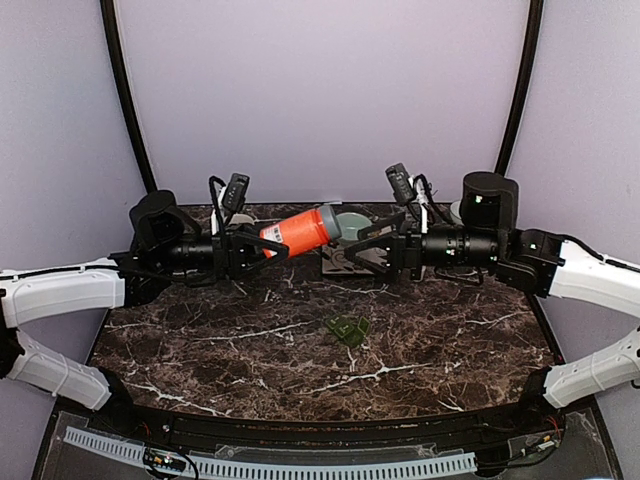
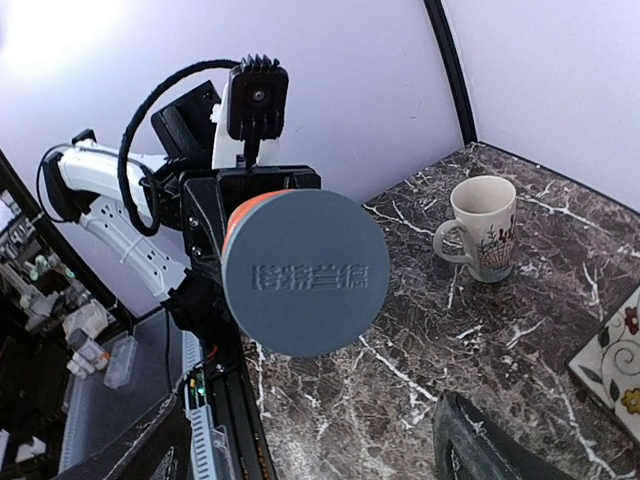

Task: Sort the pills into containers
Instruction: Unscrew the lid of the pill bottle.

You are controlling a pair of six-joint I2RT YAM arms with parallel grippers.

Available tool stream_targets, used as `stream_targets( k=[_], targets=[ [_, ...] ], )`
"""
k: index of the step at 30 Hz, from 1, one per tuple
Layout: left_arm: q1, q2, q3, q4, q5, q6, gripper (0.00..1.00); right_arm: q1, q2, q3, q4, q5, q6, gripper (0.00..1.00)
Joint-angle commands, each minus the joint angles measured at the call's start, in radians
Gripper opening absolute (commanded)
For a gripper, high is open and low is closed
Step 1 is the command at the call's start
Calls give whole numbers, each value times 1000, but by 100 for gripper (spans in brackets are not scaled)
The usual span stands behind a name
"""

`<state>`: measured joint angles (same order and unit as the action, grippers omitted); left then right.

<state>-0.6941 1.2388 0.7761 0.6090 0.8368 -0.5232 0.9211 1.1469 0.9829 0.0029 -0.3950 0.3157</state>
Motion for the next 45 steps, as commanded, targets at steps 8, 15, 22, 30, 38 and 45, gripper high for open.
stream_targets(
  k=[8,15,22,30,38,45],
  targets=[
    [-6,-63,-56,-20,-122,142,0,-23,62,66,153,35,299,84],
    [-18,-80,-60,-60,-128,186,0,-37,142,127,144,35,299,84],
    [-28,-86,-57,-78,-131,206,0,-40,189,157,138,-41,629,87],
    [-34,-75,-49,-83,-133,223,0,-41,218,163,144,-78,668,88],
    [-38,-65,-42,-93,-136,236,0,-41,240,163,142,-99,670,76],
    [-41,-67,-41,-102,-145,242,0,-40,262,209,114,-117,638,33]
  ],
)
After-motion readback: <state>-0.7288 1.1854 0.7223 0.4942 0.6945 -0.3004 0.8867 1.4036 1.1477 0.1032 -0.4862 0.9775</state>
